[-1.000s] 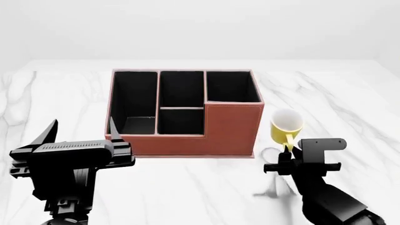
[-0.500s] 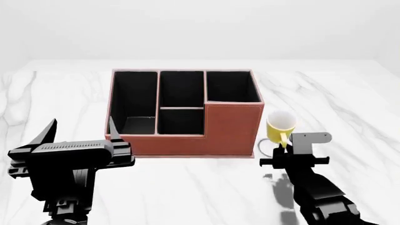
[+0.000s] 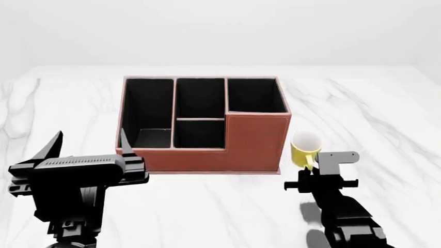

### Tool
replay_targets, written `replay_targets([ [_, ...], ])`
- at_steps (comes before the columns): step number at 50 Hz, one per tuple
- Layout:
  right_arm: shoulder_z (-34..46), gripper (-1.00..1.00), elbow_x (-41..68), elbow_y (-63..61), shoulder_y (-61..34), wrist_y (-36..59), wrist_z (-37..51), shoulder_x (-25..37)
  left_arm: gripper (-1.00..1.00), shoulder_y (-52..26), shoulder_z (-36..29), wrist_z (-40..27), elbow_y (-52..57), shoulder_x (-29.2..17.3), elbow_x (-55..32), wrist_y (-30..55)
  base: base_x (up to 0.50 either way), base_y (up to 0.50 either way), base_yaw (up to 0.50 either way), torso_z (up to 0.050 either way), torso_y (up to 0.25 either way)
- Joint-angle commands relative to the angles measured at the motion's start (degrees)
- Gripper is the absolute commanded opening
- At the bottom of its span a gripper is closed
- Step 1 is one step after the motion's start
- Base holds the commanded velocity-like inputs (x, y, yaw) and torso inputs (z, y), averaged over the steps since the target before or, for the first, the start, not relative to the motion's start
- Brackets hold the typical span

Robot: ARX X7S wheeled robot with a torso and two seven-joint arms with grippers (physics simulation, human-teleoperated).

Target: Pick up the yellow and white mug and place it to the right of the caddy.

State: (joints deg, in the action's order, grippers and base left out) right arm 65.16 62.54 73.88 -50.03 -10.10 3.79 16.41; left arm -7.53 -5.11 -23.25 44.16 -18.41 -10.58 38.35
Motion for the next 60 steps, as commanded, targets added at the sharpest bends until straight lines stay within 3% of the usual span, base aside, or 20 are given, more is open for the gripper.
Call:
replay_targets([
  [1, -7.4, -1.00, -7.5, 1.1, 0.4, 2.1, -1.5, -1.0, 1.00, 0.2, 0.0, -0.2, 0.2, -0.2, -0.2, -0.1, 0.00, 0.00, 0.00, 0.000, 0.000],
  [10, -13.9, -1.00, -13.7, 1.1, 0.7, 3.2, -2.0, -1.2, 1.00, 0.3, -0.1, -0.4, 0.4, -0.4, -0.4, -0.1, 0.00, 0.00, 0.00, 0.000, 0.000],
  [11, -14.6, 1.00, -14.3, 1.0, 0.7, 3.3, -2.1, -1.3, 1.00, 0.3, -0.1, -0.4, 0.4, -0.4, -0.4, -0.2, 0.00, 0.00, 0.00, 0.000, 0.000],
  [27, -21.1, 1.00, -20.8, -0.5, 0.9, 4.0, -1.9, -1.0, 1.00, 0.5, 0.2, -0.6, 0.5, -0.7, -0.9, -0.5, 0.00, 0.00, 0.00, 0.000, 0.000],
  [43, -22.4, 1.00, -14.1, -59.4, 18.3, 17.5, 21.0, 22.1, 1.00, 0.8, 0.2, -0.9, 1.5, -0.9, -1.4, -0.2, 0.00, 0.00, 0.00, 0.000, 0.000],
  [60, -27.3, 1.00, -10.4, -98.5, 34.1, 13.9, 38.5, 43.4, 1.00, 2.1, 0.3, -1.6, 5.6, -1.4, -2.1, 1.1, 0.00, 0.00, 0.00, 0.000, 0.000],
])
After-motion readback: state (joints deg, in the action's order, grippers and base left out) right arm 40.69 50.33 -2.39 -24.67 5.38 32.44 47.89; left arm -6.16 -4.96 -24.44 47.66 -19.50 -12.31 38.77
